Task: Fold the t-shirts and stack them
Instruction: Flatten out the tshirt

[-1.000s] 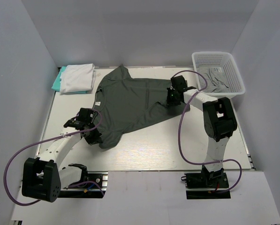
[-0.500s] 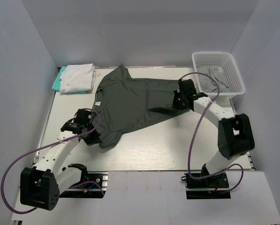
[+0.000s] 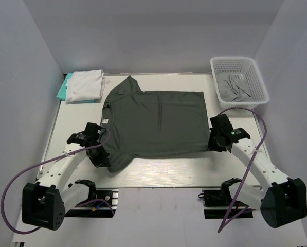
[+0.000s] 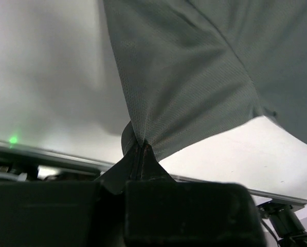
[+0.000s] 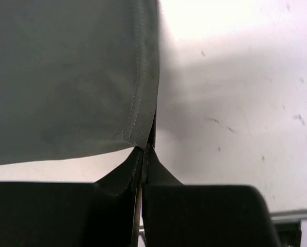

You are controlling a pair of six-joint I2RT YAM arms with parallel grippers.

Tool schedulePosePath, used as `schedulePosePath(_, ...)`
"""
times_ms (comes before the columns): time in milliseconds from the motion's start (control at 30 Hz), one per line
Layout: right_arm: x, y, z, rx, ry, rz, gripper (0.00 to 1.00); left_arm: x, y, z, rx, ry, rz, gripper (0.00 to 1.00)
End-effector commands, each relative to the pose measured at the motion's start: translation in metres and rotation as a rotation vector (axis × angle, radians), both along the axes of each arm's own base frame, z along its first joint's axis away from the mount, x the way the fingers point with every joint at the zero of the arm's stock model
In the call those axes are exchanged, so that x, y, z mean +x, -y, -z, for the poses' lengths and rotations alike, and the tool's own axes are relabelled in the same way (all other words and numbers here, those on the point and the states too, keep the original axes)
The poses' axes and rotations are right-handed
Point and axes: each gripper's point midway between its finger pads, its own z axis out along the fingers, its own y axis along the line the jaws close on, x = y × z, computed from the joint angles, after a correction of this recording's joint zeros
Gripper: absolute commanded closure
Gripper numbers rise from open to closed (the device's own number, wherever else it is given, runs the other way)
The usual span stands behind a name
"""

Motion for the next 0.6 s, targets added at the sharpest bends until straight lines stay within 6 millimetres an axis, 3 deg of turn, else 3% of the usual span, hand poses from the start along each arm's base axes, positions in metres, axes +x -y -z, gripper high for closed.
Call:
schedulePosePath(0,-0.029,0.02,0.012,-0.07,-0.091,0.083,1.0,-0.016,-0.003,-0.003,0.022,-0.085,-0.012,1.0)
schedulePosePath(67,-0.042,0.027,0.019,-0.09,-0.141,0.147,1.0,-0.029,-0.006,0.001,0.037,-0.15,-0.012,1.0)
schedulePosePath(167,-0.057,0.042,0.017,-0.155,-0.206,0.258,1.0,-0.031,-0.003,0.002,0.017,-0.167,0.002,1.0)
schedulePosePath(200,-0.07,0.048,0.017,-0.183,-0.255,0.305,1.0,-0.031,-0.003,0.002,0.017,-0.167,0.002,1.0)
schedulePosePath(267,-0.074,0.052,0.015,-0.201,-0.265,0.348,1.0,-0.035,-0.002,0.0,0.014,-0.201,0.015,0.97)
schedulePosePath(300,-0.076,0.05,0.013,-0.193,-0.279,0.345,0.77,-0.035,0.001,-0.003,-0.003,-0.203,0.029,0.79)
schedulePosePath(367,-0.078,0.049,0.013,-0.187,-0.291,0.329,0.49,-0.037,0.004,-0.006,-0.021,-0.215,0.056,0.47)
schedulePosePath(433,-0.07,0.045,0.01,-0.174,-0.268,0.313,0.1,-0.036,0.004,-0.01,-0.023,-0.199,0.067,0.0)
schedulePosePath(500,-0.058,0.034,0.005,-0.125,-0.233,0.249,0.1,-0.026,0.001,-0.019,-0.002,-0.152,0.077,0.0)
schedulePosePath(567,-0.03,0.021,-0.009,-0.062,-0.116,0.181,0.1,-0.015,-0.001,-0.027,0.015,-0.11,0.073,0.0)
